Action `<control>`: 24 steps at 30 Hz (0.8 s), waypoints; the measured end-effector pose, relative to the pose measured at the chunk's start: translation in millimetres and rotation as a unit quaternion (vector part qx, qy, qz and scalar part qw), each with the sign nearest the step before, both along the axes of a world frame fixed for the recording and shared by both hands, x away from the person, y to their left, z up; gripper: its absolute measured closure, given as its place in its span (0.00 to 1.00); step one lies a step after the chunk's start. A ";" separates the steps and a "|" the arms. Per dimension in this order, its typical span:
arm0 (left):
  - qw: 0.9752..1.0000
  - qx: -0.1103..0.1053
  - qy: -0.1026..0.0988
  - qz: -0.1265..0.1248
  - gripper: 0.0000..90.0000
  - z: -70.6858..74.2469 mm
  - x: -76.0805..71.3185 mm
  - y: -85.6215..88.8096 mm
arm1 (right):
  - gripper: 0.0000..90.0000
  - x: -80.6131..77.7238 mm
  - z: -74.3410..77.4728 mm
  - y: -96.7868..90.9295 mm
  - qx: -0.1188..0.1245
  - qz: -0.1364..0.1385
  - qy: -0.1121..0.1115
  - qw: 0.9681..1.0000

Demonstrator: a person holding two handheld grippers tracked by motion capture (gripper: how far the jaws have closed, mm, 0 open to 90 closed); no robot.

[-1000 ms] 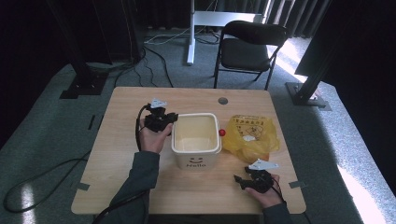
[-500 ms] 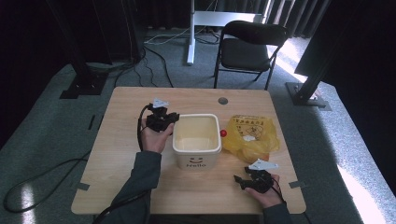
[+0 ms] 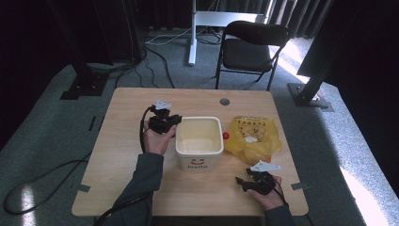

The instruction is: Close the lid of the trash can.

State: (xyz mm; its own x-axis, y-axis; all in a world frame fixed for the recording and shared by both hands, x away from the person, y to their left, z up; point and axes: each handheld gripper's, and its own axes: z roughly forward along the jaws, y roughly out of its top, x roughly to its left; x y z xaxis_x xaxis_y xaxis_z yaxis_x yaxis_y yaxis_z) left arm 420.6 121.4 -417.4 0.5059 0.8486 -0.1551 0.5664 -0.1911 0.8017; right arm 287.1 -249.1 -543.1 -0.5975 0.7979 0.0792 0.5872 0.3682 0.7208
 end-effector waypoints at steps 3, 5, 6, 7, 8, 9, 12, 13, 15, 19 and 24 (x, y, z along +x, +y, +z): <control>1.000 0.001 0.001 -0.002 0.90 0.2 0.4 0.2 | 0.40 -0.1 0.0 0.1 0.000 0.001 0.000 1.000; 1.000 0.001 0.001 -0.003 0.90 0.2 0.6 0.2 | 0.40 -0.1 -0.1 0.0 0.000 0.001 0.000 1.000; 1.000 0.001 0.001 -0.003 0.90 0.2 0.9 0.3 | 0.40 -0.1 -0.1 0.0 0.000 0.001 0.000 1.000; 1.000 0.001 0.001 -0.003 0.90 0.2 1.2 0.3 | 0.40 -0.2 -0.1 0.1 0.000 0.001 0.000 1.000; 1.000 0.001 0.000 -0.004 0.90 0.2 1.8 0.5 | 0.40 -0.2 -0.1 0.1 0.000 0.002 -0.001 1.000; 1.000 0.001 0.001 -0.004 0.90 0.2 2.5 0.7 | 0.40 -0.3 -0.2 0.1 -0.001 0.003 -0.001 1.000; 1.000 0.000 0.002 -0.005 0.90 0.3 3.7 1.0 | 0.40 -0.3 -0.2 0.2 0.000 0.002 -0.001 1.000; 1.000 0.001 0.002 -0.006 0.90 0.4 3.9 1.1 | 0.40 -0.3 -0.2 0.1 0.000 0.003 -0.001 1.000; 1.000 0.002 0.002 -0.007 0.90 0.6 4.1 1.2 | 0.40 -0.3 -0.2 0.1 0.000 0.003 -0.001 1.000; 1.000 -0.004 0.000 -0.011 0.83 2.2 2.9 2.9 | 0.40 -0.3 -0.2 0.1 0.000 0.002 -0.001 1.000; 1.000 -0.003 -0.012 -0.010 0.69 10.0 -2.8 6.1 | 0.40 -0.4 -0.2 0.1 0.001 0.002 0.000 1.000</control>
State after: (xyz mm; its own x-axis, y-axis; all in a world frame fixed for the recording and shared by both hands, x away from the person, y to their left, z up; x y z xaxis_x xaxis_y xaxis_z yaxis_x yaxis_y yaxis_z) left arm 417.8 127.5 -407.4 0.5261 0.8374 -0.1482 0.5427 -0.1965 0.8166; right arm 286.7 -248.9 -543.3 -0.6005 0.7955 0.0809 0.5856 0.3687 0.7219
